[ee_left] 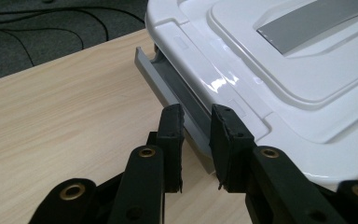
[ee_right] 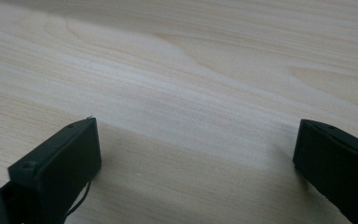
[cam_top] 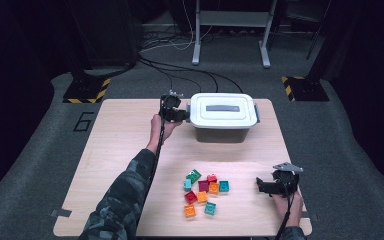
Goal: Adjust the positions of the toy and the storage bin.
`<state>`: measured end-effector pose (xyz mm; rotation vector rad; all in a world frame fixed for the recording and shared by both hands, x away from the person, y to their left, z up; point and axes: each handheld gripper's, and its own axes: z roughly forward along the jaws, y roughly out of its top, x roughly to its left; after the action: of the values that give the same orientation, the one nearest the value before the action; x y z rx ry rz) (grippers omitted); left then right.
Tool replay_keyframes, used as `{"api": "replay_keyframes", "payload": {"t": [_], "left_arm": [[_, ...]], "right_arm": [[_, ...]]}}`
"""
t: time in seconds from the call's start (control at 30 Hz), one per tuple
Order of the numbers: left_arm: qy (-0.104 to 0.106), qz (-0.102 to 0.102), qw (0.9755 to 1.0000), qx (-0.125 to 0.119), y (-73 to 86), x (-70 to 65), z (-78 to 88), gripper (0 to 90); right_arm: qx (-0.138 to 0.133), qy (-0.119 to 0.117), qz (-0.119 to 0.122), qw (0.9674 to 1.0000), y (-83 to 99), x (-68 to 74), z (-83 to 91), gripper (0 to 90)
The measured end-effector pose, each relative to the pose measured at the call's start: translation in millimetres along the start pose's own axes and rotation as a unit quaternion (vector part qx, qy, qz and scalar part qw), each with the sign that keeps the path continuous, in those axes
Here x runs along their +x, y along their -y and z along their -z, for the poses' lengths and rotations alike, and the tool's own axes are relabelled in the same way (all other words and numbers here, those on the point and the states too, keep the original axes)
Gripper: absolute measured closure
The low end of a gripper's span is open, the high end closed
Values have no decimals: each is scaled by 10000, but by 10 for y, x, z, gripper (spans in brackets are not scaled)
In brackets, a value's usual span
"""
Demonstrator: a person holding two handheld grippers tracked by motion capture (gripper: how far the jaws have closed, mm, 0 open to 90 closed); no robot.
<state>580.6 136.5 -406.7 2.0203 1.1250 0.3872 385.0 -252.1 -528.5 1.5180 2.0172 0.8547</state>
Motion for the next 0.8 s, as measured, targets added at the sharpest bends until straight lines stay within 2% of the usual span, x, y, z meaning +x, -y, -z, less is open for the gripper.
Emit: {"api": "replay_keyframes", "payload": {"t": [0.33, 0.5, 0.8], "left_arm": [[-102, 72, 9999, 5, 7, -35, 28, 768], [-284, -16, 9996, 52, 0, -67, 35, 790], [-363, 29, 9993, 21, 20, -68, 74, 820]], "right_arm": [[0, 0, -1, 10000, 0, 0, 0, 0], [2, 0, 0, 10000, 0, 0, 0, 0], [-3, -4, -1, 10000, 0, 1, 0, 0]]}}
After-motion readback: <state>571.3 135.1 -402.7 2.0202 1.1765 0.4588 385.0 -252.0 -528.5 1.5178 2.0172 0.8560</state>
